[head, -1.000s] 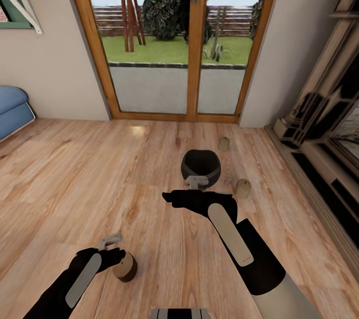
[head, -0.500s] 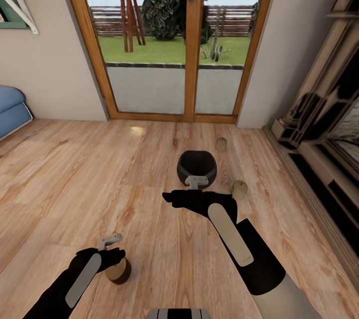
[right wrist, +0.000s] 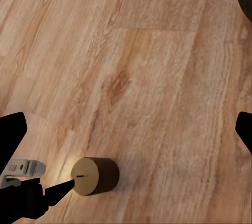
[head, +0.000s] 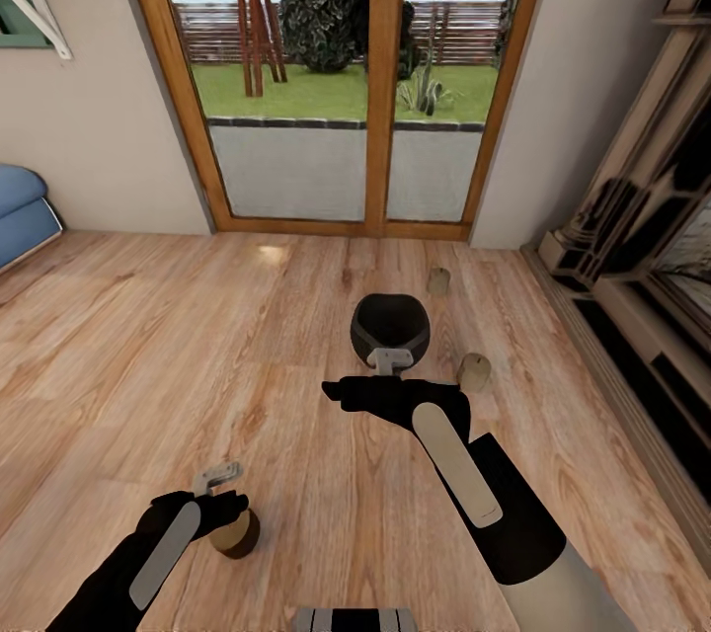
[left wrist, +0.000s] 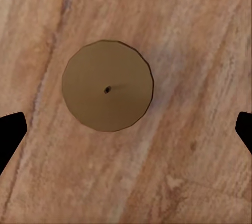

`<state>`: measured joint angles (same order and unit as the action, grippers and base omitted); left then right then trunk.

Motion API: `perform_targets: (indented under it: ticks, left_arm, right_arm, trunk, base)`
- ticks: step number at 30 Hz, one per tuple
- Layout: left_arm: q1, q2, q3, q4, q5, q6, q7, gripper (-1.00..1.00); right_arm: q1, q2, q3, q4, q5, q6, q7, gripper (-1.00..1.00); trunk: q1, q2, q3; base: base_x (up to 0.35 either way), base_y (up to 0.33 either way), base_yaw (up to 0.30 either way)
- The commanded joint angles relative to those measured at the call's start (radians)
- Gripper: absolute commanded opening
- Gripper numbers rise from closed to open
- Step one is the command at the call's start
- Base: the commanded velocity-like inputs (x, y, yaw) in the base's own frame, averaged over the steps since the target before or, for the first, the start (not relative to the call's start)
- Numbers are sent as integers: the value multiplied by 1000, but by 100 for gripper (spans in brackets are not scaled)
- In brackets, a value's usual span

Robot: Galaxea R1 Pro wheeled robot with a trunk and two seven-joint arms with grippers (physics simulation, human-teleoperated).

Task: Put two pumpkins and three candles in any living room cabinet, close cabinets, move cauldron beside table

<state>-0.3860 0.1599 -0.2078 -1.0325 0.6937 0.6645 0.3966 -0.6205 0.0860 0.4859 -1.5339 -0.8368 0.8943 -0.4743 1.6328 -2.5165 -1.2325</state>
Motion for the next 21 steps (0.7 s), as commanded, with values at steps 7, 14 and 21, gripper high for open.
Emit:
perform_targets:
  ticks: [7,14,21]
  left_arm:
    - [-1,1,-5,1,10,-4,10,100]
    - [-1,0,-7,40,10,-75,10,100]
    - [-1,1,-7,45,10,-86,10,100]
  right_arm:
    - [-1,0,0,-1,-10,2,-10,100]
    - [-1,0,0,-2,-10,2,-10,100]
    - [-1,0,0,-1,-10,2,-10,100]
  trunk:
    - [3,-2,-28]
    - [4,-3,-36]
    - [6,-3,-51]
  base:
    - [0,0,0]
    - [0,0,0]
    - [0,0,0]
